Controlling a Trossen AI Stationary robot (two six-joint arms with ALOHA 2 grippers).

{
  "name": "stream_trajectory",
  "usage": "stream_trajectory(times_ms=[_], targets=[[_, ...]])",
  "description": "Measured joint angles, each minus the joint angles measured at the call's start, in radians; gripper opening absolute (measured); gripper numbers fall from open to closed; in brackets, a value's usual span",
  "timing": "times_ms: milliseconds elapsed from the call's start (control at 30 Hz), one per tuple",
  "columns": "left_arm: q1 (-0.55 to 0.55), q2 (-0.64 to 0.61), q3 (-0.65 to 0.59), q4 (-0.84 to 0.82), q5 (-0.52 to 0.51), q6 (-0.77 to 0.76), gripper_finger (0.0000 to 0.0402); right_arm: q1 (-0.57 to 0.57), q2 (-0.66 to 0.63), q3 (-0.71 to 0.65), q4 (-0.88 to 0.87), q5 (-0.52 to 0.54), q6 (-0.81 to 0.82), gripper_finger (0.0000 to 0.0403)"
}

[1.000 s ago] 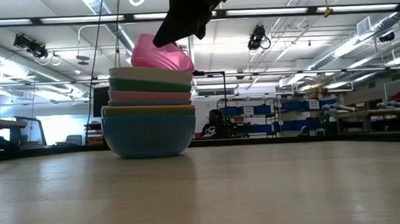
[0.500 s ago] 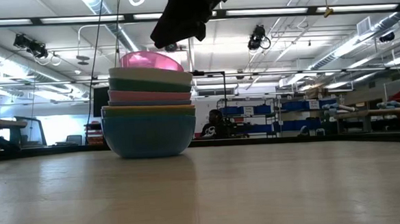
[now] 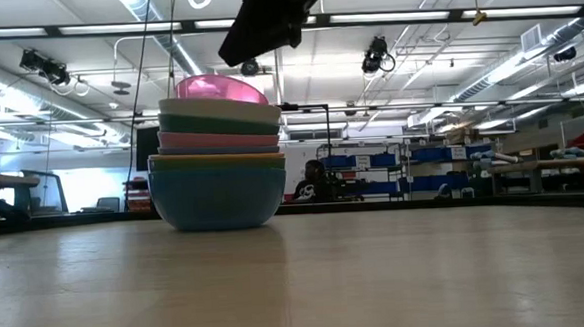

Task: Nest bowls inside each other
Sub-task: Stack the red bowl into the orange bowl, then move the stack of bowls to the top center of the table

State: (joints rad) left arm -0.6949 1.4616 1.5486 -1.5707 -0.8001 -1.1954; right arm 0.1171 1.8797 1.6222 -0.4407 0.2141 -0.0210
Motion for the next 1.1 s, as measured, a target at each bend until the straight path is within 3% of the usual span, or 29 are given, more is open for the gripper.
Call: stream_trajectory(times_ms=[500,800,967,1100], targets=[[0.000,0.000,0.000,0.000,0.000,-0.013,0.0136,-0.033,0.001,-0.090,0.032,-0.057,0.143,0.0070],[0.000,0.000,0.000,0.000,-0.005,-0.037,0.0136,-0.023,-0.019,-0.110,0.033,-0.058,0.119,0.0060],[0.026,-0.023,-0.068,0.002,-0.023,-0.129,0.0136,0.022,-0.124,-0.110,0.029,0.034,0.075,0.0059],[0.057,-0.064,-0.225,-0.002,0.078,-0.316,0.0136,0.074,-0.244,-0.110,-0.032,0.125,0.060,0.0055]])
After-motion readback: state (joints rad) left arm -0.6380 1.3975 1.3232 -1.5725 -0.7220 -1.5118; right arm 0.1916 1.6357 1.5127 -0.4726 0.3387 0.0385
